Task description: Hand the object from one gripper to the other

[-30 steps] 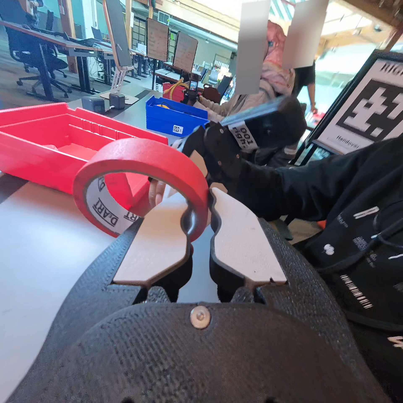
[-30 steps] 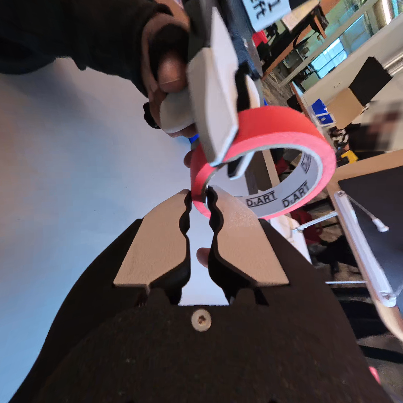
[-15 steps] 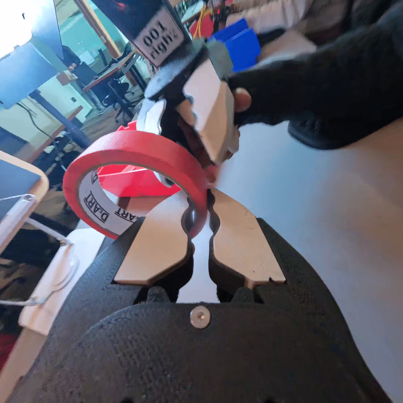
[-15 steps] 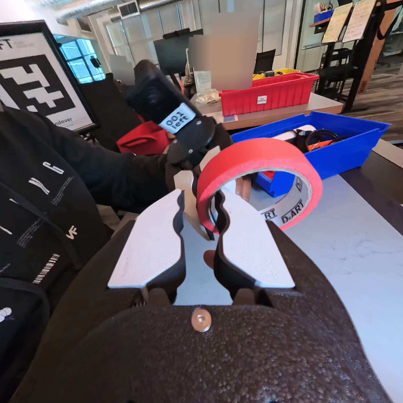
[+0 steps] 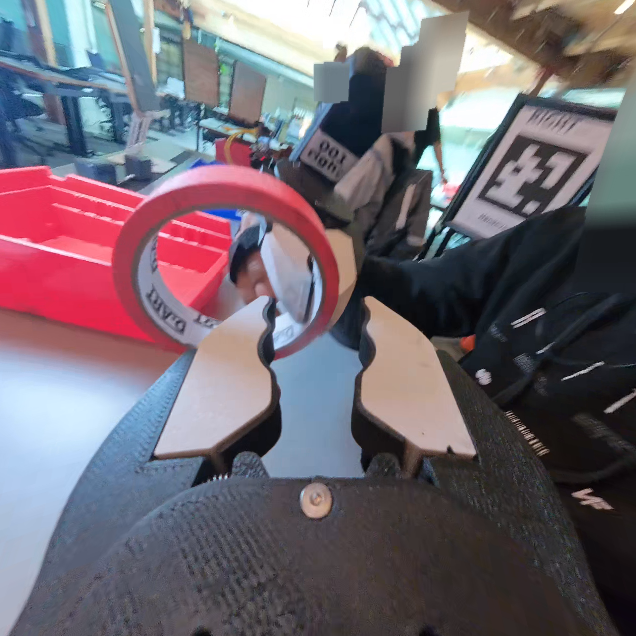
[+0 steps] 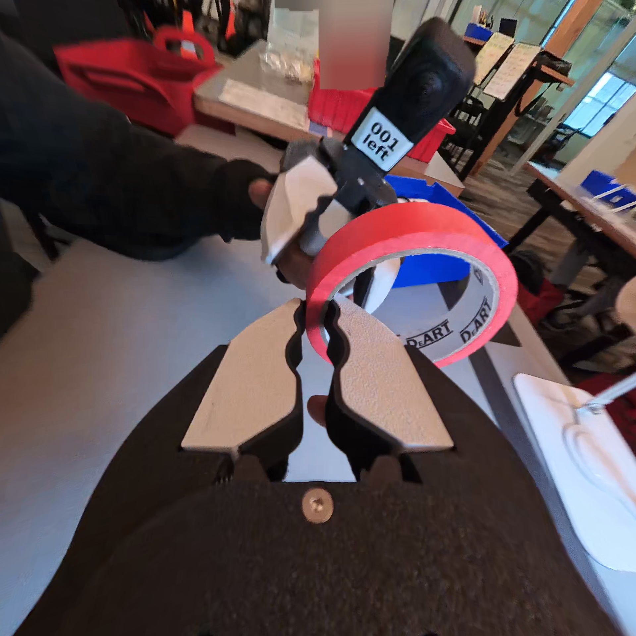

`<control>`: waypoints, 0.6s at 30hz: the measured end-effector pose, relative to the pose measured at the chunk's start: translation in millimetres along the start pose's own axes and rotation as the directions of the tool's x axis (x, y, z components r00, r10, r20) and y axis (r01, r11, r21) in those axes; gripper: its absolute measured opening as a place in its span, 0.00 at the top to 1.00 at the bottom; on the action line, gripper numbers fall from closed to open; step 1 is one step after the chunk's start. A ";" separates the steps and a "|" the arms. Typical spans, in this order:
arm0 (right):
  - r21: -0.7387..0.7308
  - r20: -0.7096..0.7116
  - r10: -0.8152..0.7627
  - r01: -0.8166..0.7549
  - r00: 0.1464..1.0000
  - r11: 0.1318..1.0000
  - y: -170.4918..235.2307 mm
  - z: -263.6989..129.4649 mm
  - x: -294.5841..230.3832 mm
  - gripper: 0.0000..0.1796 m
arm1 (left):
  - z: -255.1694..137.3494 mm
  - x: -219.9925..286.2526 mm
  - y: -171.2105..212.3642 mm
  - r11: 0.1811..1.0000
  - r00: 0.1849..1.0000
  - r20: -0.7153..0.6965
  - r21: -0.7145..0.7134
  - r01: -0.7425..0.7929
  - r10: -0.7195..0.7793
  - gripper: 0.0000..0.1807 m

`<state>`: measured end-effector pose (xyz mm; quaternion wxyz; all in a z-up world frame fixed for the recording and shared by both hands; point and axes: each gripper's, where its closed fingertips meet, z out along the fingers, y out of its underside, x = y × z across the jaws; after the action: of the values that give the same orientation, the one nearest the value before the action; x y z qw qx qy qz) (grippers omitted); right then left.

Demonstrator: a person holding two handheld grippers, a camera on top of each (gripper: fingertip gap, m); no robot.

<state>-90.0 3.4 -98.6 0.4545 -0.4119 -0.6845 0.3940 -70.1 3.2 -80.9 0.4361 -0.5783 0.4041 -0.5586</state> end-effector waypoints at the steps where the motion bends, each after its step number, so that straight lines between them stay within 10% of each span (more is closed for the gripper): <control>1: -0.022 -0.017 -0.050 0.050 0.999 0.998 2.1 1.9 -0.6 0.94 | -0.5 2.2 -4.6 0.999 0.999 -0.022 0.030 0.029 -0.029 0.74; 10: -0.296 -0.174 -0.443 0.382 0.879 0.875 28.2 13.8 16.8 0.94 | -1.5 -6.6 -9.9 1.000 0.996 0.085 0.018 -0.012 0.011 0.92; 18: -0.185 -0.138 -0.153 0.126 0.979 0.975 31.5 5.9 18.2 0.89 | 6.2 -13.4 8.2 0.942 0.929 0.197 -0.181 -0.281 0.315 0.95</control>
<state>-93.7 30.3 -123.6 0.4938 -0.4298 -0.7072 0.2669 -64.4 13.9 -92.6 0.5139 -0.6002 0.4767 -0.3853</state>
